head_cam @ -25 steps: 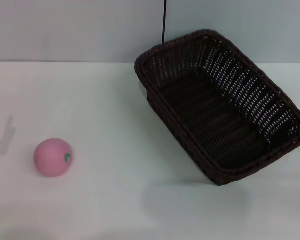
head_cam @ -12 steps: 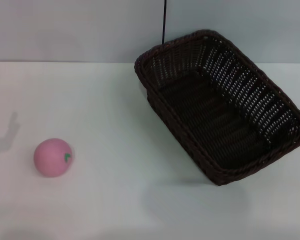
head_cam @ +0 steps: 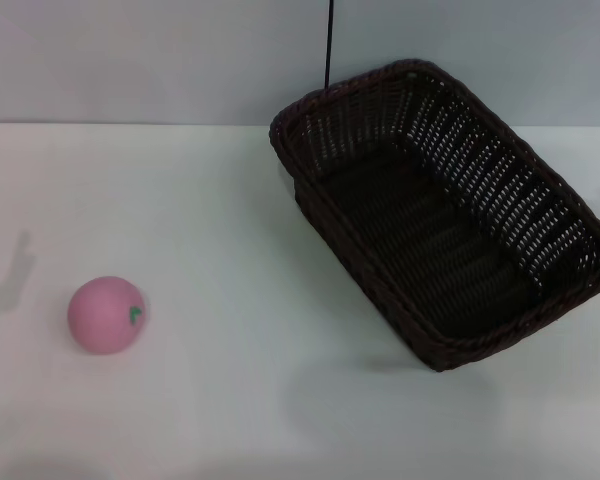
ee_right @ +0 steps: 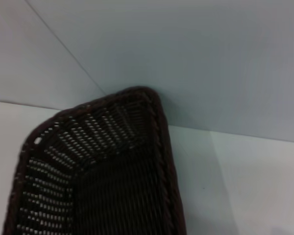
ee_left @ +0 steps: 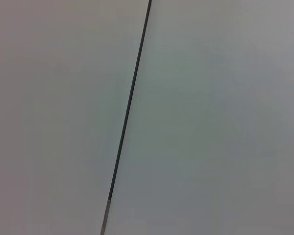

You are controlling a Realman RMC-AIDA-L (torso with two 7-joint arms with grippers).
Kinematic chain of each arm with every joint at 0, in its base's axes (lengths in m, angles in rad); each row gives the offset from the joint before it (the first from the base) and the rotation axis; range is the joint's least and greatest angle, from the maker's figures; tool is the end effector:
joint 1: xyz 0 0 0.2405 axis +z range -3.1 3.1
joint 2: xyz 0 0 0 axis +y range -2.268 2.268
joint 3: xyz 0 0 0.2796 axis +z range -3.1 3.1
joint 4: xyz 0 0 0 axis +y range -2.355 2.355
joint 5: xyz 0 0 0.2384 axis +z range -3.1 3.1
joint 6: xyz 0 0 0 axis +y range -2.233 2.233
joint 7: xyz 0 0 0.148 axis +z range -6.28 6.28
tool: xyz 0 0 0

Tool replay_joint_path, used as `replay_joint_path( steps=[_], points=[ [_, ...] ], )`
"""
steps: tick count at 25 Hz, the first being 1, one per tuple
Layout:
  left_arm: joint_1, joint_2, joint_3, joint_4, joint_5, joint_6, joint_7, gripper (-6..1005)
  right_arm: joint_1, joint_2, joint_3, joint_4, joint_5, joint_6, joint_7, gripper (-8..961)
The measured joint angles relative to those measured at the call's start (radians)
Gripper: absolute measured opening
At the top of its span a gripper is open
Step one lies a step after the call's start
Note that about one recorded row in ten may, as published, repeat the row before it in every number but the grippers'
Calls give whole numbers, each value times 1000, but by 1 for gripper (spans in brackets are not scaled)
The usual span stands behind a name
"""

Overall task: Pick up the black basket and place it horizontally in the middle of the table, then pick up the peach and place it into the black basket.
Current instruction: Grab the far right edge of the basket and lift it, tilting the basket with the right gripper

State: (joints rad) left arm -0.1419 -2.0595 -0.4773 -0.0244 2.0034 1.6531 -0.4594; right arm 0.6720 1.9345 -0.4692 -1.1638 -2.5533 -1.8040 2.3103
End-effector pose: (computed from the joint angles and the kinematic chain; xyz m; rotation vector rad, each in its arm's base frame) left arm -0.4204 0.2115 0.0053 -1.4471 -0.5811 -0.9354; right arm 0.2850 0.3987 0.1562 -2.3298 1.3811 0.1413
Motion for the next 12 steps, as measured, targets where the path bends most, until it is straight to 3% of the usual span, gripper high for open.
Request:
replay_joint_path(
  steps=[4, 12],
  points=[
    [11, -2, 0, -1, 0, 3, 0, 767, 19, 16, -90, 139, 34, 161, -30, 531],
    [12, -2, 0, -3, 0, 3, 0, 764, 43, 48, -171, 268, 118, 339, -94, 520]
  ],
)
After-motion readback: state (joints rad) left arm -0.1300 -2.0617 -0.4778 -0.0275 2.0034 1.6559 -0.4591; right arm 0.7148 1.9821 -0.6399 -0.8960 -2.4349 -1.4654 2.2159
